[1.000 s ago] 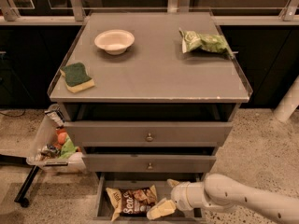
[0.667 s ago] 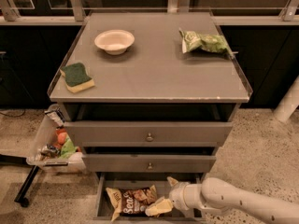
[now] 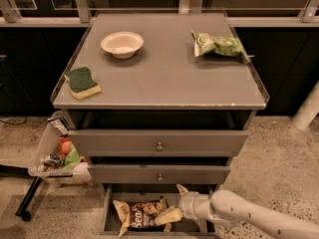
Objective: Pick brown chip bag from bottom drawer and place on counter
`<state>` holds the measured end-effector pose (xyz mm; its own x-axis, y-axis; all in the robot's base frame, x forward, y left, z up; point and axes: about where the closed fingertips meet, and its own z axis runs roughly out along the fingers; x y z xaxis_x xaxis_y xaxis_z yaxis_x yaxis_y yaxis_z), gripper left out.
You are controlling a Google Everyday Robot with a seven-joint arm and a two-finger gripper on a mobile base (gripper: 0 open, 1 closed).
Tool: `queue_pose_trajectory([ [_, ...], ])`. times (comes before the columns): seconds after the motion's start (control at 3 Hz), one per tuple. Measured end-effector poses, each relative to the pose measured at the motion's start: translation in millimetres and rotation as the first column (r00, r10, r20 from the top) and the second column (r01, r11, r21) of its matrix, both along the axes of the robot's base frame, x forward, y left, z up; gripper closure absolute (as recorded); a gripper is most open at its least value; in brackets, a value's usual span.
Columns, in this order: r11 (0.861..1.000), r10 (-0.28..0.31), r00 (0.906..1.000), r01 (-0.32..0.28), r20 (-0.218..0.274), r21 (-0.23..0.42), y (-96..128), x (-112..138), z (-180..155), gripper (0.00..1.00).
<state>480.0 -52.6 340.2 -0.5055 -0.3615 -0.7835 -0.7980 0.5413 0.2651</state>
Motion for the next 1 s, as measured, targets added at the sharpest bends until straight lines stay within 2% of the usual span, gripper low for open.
queue_pose_trajectory([
  [0.33,0.998,-0.018,0.9992,0.020,0.035,-0.052,5.5,7.4,-22.6,0.00],
  [0.67,0.995,-0.012,0.9960,0.021,0.088,-0.097,18.3,19.9,-62.9,0.00],
  [1.0,0.991,0.005,0.9959,0.007,0.090,-0.133,36.6,26.3,-106.7,0.00],
])
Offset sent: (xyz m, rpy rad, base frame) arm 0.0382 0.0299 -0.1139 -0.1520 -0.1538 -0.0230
